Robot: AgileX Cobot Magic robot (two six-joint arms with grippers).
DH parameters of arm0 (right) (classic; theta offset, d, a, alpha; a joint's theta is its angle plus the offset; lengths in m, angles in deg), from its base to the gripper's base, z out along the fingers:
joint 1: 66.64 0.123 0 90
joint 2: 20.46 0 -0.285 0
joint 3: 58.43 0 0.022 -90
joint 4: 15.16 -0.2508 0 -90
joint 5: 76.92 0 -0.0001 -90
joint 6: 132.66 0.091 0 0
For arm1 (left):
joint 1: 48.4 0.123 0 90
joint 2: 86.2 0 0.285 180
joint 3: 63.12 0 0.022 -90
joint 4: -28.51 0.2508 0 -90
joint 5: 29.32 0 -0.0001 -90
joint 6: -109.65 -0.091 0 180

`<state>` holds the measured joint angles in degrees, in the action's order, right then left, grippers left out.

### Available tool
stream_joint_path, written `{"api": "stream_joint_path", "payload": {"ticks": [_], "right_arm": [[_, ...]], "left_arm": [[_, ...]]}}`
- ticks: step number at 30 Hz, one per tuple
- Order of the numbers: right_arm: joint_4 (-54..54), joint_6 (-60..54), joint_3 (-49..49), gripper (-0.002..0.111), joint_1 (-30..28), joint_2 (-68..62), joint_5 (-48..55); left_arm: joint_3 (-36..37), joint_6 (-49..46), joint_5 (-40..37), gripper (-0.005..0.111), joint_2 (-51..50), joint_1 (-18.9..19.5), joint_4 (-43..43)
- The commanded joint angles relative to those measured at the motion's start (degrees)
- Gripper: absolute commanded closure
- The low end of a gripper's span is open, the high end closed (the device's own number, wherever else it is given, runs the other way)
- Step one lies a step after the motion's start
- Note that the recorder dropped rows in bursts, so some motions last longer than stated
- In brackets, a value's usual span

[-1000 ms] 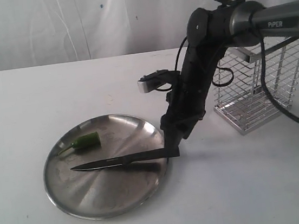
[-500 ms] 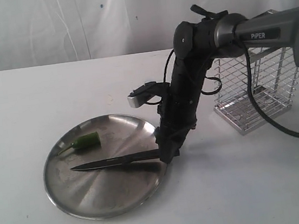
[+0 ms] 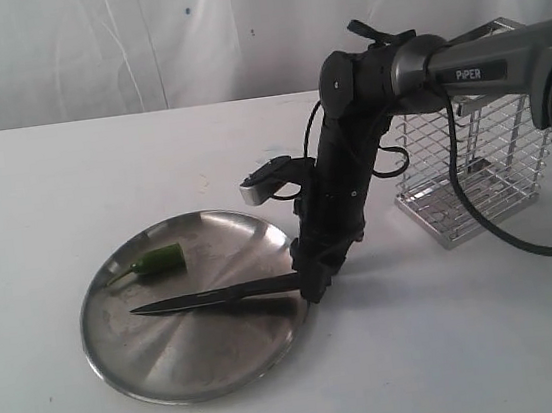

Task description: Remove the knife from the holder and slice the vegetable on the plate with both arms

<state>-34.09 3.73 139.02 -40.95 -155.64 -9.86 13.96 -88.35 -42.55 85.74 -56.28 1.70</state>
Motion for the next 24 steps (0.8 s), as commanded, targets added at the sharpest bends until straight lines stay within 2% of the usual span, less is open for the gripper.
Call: {"api": "stream_joint_path", "payload": {"ticks": [1,8,20,24], "right_arm": [[0.35,-0.54,0.07,0.062,0.12,-0.17,2.26],[0.68,-0.54,0.07,0.083,0.12,-0.17,2.9],[0.68,-0.54,0.07,0.103,0.12,1.85,2.9],[0.68,-0.54,0.07,0.107,0.12,3.82,2.9]], "left_arm": [[0.14,-0.04,-0.15,0.107,0.27,-0.37,-0.77],[0.14,-0.04,-0.15,0.107,0.27,-0.37,-0.77],[0.14,-0.04,-0.15,0.107,0.27,-0.37,-0.77],[0.14,-0.04,-0.15,0.107,0.27,-0.37,-0.77]]}}
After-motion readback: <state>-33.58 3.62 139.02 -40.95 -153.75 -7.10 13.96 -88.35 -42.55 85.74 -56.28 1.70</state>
